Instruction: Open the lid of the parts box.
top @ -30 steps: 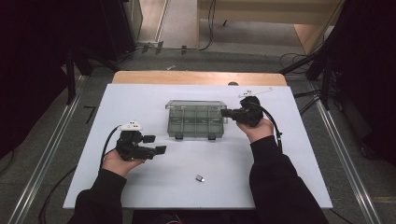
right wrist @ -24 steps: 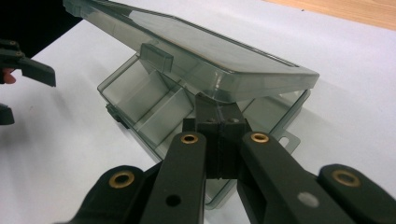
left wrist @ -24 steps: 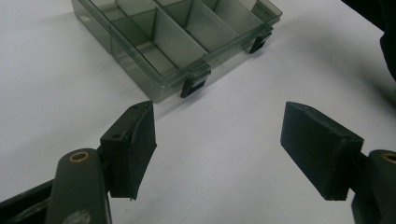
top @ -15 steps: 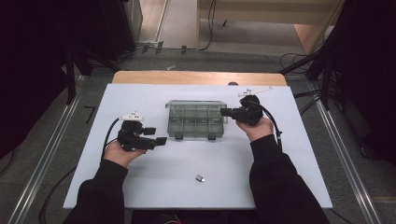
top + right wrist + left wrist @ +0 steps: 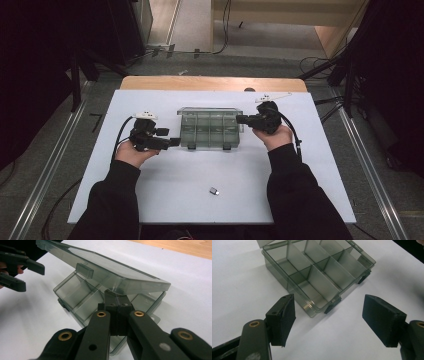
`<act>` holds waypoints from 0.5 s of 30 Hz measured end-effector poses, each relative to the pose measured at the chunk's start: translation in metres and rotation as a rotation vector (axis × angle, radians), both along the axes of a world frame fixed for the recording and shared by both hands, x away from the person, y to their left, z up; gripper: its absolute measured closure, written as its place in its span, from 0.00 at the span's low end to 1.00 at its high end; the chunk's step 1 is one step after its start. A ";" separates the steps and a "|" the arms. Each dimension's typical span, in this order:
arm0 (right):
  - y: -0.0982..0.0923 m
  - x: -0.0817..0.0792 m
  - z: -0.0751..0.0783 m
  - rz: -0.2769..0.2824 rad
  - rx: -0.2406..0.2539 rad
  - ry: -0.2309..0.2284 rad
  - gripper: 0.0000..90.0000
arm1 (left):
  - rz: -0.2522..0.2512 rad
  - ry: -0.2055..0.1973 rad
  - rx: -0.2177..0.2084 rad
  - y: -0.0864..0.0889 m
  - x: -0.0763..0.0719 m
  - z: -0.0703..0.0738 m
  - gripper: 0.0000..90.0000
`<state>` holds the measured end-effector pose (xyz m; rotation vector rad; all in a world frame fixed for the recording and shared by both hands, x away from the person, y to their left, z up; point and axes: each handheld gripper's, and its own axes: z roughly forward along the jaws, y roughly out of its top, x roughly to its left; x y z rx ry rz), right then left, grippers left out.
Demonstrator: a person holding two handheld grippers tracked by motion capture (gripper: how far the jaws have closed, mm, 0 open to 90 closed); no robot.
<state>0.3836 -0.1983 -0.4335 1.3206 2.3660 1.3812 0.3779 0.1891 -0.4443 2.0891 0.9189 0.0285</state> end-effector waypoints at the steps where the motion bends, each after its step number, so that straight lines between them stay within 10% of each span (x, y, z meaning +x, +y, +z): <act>1: 0.000 0.000 0.000 0.001 -0.001 0.000 0.98 | 0.004 0.003 -0.002 0.000 0.001 0.000 0.30; 15: 0.001 0.001 0.001 0.002 0.005 -0.005 0.98 | 0.023 0.004 0.007 0.000 0.020 -0.004 0.30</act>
